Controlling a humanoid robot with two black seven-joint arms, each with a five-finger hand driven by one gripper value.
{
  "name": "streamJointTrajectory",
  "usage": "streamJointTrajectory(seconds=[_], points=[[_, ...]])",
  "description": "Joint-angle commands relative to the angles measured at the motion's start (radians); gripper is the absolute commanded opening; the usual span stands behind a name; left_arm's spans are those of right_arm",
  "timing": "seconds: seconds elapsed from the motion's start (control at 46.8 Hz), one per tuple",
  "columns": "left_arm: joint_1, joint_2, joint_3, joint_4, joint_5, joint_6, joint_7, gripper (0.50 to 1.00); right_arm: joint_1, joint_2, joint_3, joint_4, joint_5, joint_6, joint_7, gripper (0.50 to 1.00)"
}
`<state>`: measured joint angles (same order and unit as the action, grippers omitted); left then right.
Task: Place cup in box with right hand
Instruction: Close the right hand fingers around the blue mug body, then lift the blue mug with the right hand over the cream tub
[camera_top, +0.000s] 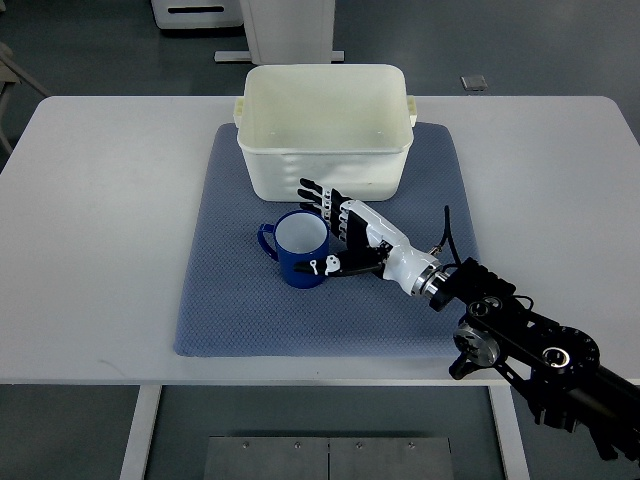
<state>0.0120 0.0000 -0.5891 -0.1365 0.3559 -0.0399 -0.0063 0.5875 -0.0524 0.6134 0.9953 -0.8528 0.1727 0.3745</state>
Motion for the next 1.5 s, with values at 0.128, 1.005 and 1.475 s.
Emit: streamJointTrajectory(seconds=[0.128,1.005,1.475], points=[[0.000,0.000,0.000,0.000,0.000,0.000,0.000,1.000,0.002,0.023,-0.001,-0.020,-0.006,-0.001,0.006,1.000],[0.000,0.000,0.000,0.000,0.000,0.000,0.000,1.000,0.023,0.052,-0.043,-0.110,-0.006,-0.016,0.017,0.931],[0.000,0.000,0.000,0.000,0.000,0.000,0.000,1.000,0.046,0.052,-0.123,-0.129,0.004,-0.055,0.052,0.500]])
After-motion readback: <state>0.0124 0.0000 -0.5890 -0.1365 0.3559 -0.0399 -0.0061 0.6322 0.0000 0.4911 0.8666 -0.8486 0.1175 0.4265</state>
